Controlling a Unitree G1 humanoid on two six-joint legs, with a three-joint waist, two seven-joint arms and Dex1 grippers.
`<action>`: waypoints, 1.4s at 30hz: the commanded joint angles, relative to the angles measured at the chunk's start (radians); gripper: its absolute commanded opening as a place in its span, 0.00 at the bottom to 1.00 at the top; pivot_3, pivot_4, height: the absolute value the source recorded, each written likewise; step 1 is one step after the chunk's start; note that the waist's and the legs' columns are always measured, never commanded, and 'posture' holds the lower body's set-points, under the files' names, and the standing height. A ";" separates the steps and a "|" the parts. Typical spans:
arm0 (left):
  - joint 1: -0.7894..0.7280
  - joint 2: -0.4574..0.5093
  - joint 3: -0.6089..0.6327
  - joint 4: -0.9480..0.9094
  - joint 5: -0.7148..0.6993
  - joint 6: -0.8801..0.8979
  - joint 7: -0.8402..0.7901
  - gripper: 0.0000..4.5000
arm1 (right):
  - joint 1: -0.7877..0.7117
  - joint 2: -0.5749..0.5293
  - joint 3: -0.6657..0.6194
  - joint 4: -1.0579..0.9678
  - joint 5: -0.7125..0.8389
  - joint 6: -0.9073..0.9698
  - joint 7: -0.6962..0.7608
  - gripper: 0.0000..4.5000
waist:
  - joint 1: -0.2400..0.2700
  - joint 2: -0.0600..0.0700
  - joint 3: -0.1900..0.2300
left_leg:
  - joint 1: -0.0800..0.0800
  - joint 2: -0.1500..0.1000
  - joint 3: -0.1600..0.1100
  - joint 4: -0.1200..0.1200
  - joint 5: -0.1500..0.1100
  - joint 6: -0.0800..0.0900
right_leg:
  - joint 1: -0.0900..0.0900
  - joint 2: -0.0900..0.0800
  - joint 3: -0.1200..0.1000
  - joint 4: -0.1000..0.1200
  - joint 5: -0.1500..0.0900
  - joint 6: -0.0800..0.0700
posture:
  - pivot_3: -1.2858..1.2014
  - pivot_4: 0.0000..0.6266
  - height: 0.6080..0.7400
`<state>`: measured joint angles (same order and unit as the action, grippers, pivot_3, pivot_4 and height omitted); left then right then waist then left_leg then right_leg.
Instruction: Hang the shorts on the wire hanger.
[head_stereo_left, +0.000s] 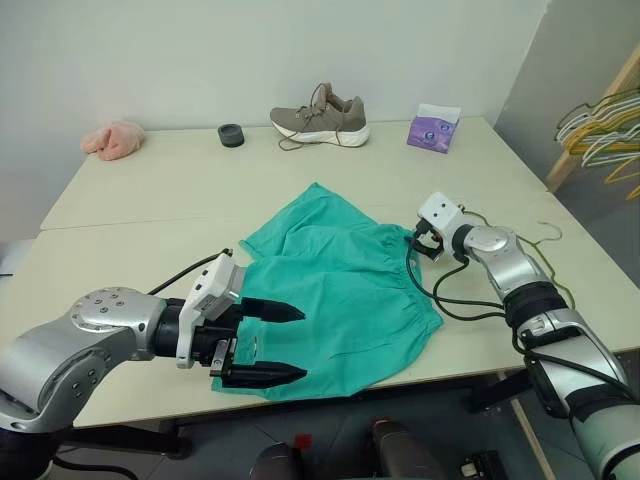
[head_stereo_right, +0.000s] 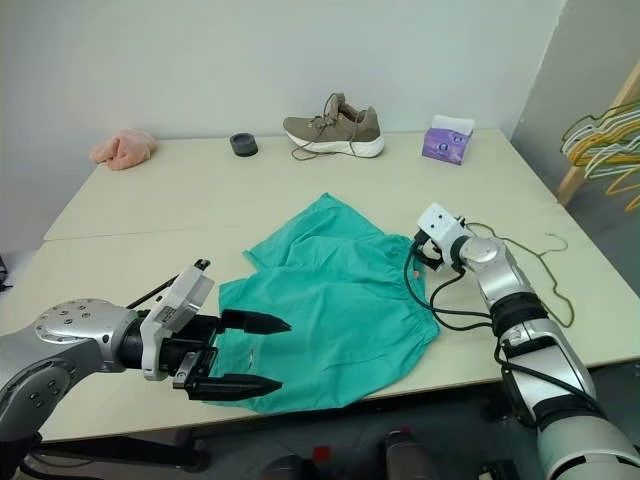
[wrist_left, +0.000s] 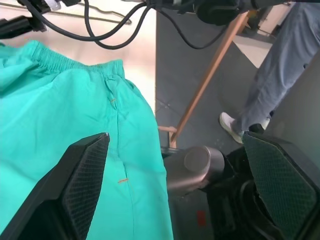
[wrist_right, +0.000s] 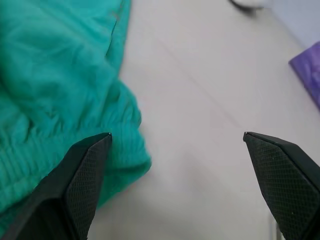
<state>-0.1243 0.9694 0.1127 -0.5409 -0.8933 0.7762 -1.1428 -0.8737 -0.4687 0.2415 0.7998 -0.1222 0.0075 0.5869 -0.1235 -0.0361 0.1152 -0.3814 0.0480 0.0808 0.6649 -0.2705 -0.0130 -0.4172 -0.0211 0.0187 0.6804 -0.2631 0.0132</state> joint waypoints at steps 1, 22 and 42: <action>-0.030 -0.040 0.002 0.014 0.005 -0.020 0.033 1.00 | 0.067 -0.076 -0.014 -0.211 0.065 0.065 0.212 1.00 | 0.005 0.000 0.000 | 0.000 0.000 0.000 0.000 0.000 0.000 | 0.000 -0.001 0.000 0.000 0.000 0.000 | 0.47 0.12 1.00; -0.406 -0.340 -0.227 0.204 0.323 -0.187 0.227 1.00 | 0.429 -0.259 -0.553 -0.406 0.218 0.535 -0.121 1.00 | -0.015 0.000 0.000 | 0.003 -0.003 0.002 0.001 0.000 0.000 | 0.003 -0.001 0.002 0.000 0.000 0.003 | 0.43 0.16 1.00; -0.439 -0.369 -0.247 0.232 0.369 -0.221 0.154 1.00 | 0.063 -0.259 -0.336 0.338 0.133 0.494 0.057 0.64 | -0.094 0.002 0.003 | 0.010 -0.001 -0.001 -0.002 0.000 0.000 | 0.012 0.001 0.001 -0.004 -0.004 0.008 | 0.44 0.18 1.00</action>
<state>-0.5549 0.5961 -0.1475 -0.2814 -0.5253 0.5752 -0.9788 -0.8311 -0.7369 -0.1228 1.0867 0.0418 0.4666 0.6494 -0.2178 -0.0342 0.1177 -0.3706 0.0471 0.0801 0.6627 -0.2709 -0.0132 -0.4043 -0.0199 0.0202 0.6760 -0.2668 0.0209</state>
